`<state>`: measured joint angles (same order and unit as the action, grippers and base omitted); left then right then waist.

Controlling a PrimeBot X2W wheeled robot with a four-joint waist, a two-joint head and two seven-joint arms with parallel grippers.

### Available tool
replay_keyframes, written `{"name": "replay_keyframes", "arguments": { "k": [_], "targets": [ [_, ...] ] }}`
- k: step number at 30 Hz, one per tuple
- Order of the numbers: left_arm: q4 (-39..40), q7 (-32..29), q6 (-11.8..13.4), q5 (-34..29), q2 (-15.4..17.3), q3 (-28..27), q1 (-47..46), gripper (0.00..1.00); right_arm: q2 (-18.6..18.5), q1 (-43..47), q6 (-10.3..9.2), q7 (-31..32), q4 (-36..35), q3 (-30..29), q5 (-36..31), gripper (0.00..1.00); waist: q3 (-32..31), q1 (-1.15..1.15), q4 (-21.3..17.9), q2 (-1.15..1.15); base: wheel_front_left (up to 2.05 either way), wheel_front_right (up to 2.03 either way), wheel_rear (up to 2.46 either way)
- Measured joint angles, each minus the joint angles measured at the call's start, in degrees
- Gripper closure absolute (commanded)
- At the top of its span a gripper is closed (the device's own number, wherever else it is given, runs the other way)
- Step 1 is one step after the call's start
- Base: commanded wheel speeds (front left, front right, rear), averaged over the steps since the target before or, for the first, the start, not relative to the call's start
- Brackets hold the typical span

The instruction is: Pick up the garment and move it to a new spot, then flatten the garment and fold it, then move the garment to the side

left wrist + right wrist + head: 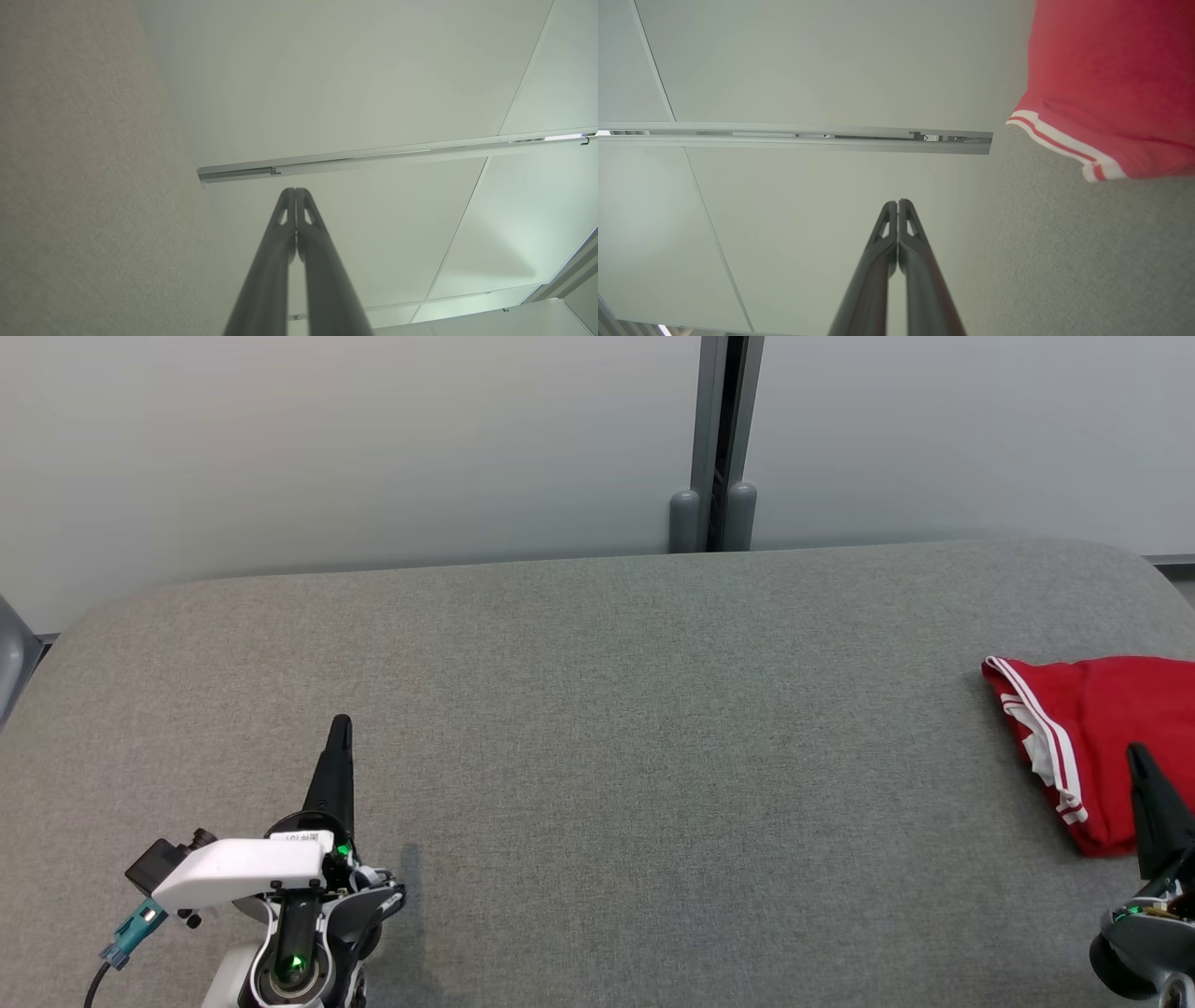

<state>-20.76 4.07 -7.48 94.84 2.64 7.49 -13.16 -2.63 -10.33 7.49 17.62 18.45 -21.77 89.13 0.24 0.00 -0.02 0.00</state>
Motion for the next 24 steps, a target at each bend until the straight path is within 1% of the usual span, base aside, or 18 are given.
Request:
{"name": "replay_keyframes", "arguments": {
  "k": [24],
  "targets": [
    [0.0, 0.0, 0.0, 0.0, 0.0, 0.0, 0.0, 1.0, 0.0, 0.0, 0.0, 0.0, 0.0, 0.0, 0.0, 1.0, 0.0, 0.0, 0.0, 0.0, 0.0, 0.0, 0.0]
  ]
}}
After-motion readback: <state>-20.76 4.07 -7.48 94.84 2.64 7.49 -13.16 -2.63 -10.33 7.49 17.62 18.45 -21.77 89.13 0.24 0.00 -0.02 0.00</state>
